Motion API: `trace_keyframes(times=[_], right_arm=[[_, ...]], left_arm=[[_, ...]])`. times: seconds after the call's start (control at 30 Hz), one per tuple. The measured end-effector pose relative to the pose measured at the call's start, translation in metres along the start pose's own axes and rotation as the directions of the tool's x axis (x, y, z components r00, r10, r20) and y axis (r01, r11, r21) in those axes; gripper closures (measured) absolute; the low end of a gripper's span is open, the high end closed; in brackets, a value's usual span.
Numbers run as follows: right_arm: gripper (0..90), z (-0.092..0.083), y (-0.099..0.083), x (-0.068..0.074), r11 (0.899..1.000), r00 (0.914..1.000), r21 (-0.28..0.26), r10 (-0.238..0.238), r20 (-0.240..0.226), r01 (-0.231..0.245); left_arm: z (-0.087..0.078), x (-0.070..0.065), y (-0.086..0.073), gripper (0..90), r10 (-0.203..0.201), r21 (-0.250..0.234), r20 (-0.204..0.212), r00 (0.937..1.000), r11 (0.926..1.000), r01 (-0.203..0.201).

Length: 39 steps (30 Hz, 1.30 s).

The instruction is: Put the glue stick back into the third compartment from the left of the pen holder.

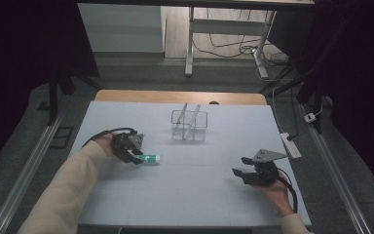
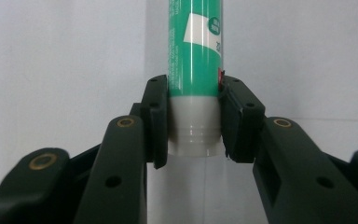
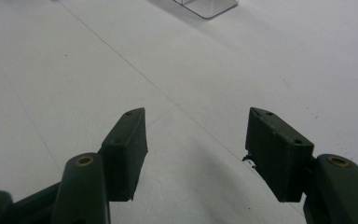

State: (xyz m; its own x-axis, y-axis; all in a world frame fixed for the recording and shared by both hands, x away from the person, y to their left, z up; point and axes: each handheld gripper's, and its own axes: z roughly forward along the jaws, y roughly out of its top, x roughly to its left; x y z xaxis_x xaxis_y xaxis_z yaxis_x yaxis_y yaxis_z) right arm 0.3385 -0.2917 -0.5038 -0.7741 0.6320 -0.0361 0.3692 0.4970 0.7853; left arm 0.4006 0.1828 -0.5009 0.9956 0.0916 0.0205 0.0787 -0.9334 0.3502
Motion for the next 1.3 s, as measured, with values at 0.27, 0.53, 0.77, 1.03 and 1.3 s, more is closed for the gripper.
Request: trace_keyframes(times=[0.27, 0.53, 0.77, 1.03, 1.3], right_arm=[[37.8, -0.001, 0.001, 0.001, 1.0, 1.0, -0.015, -0.005, -0.002, 0.005], [37.9, -0.003, 0.003, 0.003, 0.999, 0.9999, -0.031, -0.015, -0.002, 0.015], [37.9, -0.004, 0.006, 0.005, 0.999, 0.9996, -0.041, -0.028, 0.005, 0.029], [37.9, -0.004, 0.01, 0.01, 0.998, 0.999, -0.05, -0.044, -0.006, 0.044], [37.9, -0.004, 0.016, 0.018, 0.996, 0.9973, -0.063, -0.072, -0.014, 0.071]], left_arm=[[-0.005, -0.015, 0.01, 65.5, -0.1, -0.042, -0.032, 0.9945, 0.9942, 0.098], [-0.009, -0.033, 0.024, 65.5, -0.197, -0.075, -0.1, 0.9753, 0.9789, 0.19], [-0.013, -0.047, 0.03, 65.5, -0.236, -0.148, -0.102, 0.9665, 0.9644, 0.22], [-0.011, -0.057, 0.032, 65.5, -0.291, -0.223, -0.085, 0.9529, 0.9376, 0.267], [-0.007, -0.068, 0.042, 65.5, -0.32, -0.271, -0.084, 0.9436, 0.9187, 0.288]])
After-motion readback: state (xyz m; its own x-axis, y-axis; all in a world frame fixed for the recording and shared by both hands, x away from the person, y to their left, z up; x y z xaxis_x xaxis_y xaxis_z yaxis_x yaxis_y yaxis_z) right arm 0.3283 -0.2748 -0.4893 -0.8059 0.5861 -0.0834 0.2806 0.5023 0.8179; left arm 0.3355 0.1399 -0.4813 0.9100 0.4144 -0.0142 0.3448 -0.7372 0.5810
